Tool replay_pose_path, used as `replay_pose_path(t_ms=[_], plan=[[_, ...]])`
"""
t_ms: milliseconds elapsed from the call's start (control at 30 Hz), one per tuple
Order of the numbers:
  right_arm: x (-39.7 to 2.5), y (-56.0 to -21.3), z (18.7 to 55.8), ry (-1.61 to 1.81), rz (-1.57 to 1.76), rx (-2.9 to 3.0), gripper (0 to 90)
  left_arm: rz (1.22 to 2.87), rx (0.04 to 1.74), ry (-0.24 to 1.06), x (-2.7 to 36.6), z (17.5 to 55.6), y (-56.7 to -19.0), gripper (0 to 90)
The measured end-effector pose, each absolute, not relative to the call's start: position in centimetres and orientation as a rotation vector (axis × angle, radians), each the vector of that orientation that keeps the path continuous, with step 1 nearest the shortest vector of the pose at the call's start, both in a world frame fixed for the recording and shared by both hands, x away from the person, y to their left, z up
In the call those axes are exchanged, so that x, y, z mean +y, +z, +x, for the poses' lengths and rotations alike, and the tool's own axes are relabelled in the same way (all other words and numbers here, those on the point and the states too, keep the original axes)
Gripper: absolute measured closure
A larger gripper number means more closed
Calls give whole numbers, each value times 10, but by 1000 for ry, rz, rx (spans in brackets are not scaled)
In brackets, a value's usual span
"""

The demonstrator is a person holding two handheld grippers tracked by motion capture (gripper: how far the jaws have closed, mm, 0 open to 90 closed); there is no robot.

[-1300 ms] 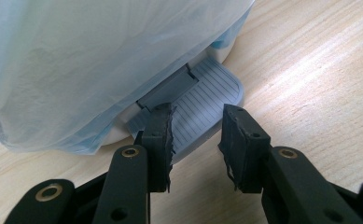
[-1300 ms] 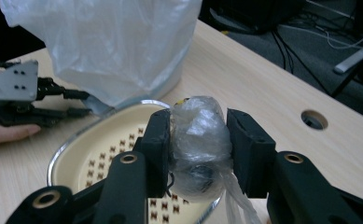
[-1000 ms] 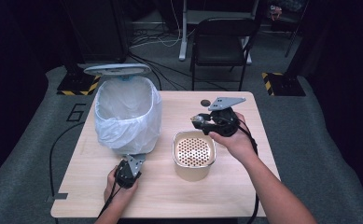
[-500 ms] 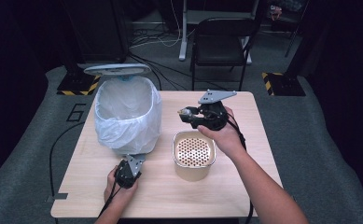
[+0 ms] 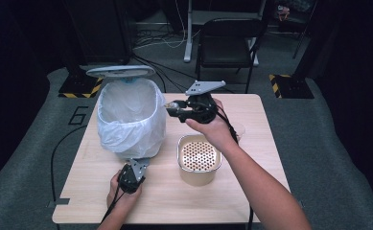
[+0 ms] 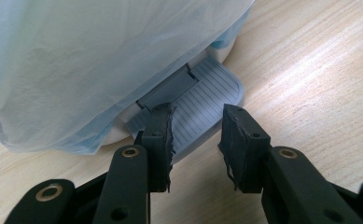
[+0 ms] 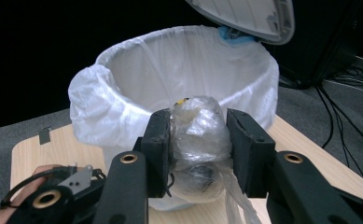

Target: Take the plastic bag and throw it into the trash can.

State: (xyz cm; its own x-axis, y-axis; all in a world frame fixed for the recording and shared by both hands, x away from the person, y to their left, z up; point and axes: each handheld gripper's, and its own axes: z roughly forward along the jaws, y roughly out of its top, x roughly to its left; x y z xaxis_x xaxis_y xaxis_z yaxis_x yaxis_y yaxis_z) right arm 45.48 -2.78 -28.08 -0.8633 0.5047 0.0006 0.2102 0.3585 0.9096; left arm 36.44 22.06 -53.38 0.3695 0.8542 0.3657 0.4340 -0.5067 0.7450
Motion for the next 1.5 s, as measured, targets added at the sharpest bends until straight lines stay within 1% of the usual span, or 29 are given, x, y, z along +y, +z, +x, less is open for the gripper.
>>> replay_pose_path(t_ms=[200,700,733,933,967,1000,1500], plan=[[-7,-276,457,1507,606,2360,614,2096,1110,1018,221,364,-534,637],[14,-277,460,1523,576,2366,614,2108,1113,1014,221,364,-533,637],[17,-277,461,1528,579,2363,614,2127,1096,1027,222,365,-532,637],[38,-277,467,1516,565,2354,613,2126,1099,1026,222,365,-532,637],[41,-277,468,1511,564,2356,613,2102,1096,1059,221,365,-533,638],[44,-278,469,1510,559,2355,613,2127,1096,1026,222,365,-532,637],[80,-278,479,1539,559,2334,613,2128,1096,1026,222,365,-532,638]])
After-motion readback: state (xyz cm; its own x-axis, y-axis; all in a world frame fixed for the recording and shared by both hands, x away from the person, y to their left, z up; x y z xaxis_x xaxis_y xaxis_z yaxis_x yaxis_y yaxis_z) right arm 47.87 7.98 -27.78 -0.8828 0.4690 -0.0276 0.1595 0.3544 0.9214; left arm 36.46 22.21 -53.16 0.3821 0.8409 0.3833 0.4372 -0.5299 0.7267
